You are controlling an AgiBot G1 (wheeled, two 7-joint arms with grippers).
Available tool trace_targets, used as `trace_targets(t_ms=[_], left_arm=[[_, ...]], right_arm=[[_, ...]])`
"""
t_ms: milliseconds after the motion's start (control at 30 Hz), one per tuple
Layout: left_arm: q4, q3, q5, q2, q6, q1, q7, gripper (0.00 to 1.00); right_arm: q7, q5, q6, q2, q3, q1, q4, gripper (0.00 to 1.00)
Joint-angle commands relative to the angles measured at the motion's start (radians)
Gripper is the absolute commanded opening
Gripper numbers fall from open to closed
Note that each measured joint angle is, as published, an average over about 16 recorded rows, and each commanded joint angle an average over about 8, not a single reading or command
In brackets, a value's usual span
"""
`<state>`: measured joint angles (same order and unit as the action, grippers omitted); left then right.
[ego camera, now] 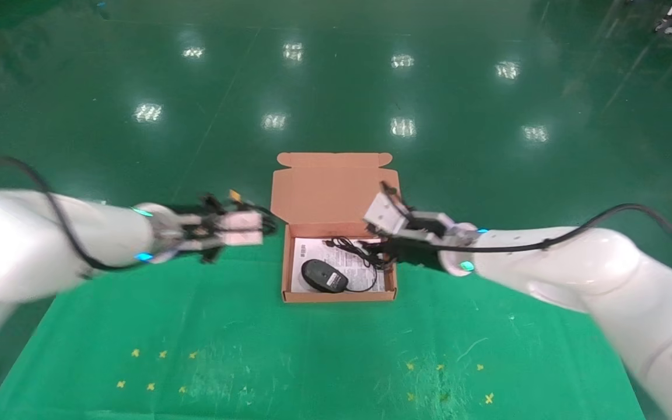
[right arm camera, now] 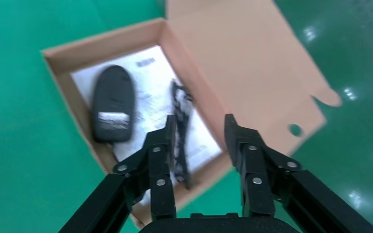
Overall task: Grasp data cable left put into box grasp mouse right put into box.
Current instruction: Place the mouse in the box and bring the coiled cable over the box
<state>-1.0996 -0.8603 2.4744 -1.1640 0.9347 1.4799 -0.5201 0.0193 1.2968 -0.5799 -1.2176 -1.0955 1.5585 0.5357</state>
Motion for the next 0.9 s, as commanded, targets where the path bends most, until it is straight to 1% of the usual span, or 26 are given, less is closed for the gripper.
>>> trace_targets(t_ms=[33, 200, 333, 533, 700, 733, 900], left_arm=[[0.016, -0.014, 0.021, -0.034, -0.032, -0.017, 0.005, 0.00], [0.129, -0.037, 0.031, -0.132, -0.146, -0.041, 0.037, 0.00], [0.208, -0.069, 0.004, -0.185, -0.228, -0.050, 0.070, 0.00], [0.254, -0.161, -0.098, -0.205, -0.319, -0.043, 0.089, 0.00], [0.272, -0.258, -0.182, -0.210, -0.371, -0.019, 0.075, 0.00], [0.274, -0.275, -0.194, -0.210, -0.379, -0.014, 0.073, 0.07], [0.284, -0.341, -0.232, -0.213, -0.410, 0.006, 0.068, 0.70]], right_arm=[[0.006, 0.000, 0.000, 0.029, 0.002, 0.002, 0.021, 1.00], [0.058, 0.022, 0.003, 0.140, -0.006, 0.007, 0.139, 1.00], [0.126, 0.047, 0.011, 0.234, -0.019, 0.005, 0.258, 1.00], [0.255, 0.103, 0.035, 0.360, -0.046, -0.001, 0.439, 1.00], [0.368, 0.167, 0.055, 0.427, -0.072, 0.005, 0.553, 1.00], [0.386, 0.179, 0.058, 0.436, -0.076, 0.007, 0.569, 1.00], [0.451, 0.228, 0.065, 0.463, -0.095, 0.015, 0.623, 1.00]])
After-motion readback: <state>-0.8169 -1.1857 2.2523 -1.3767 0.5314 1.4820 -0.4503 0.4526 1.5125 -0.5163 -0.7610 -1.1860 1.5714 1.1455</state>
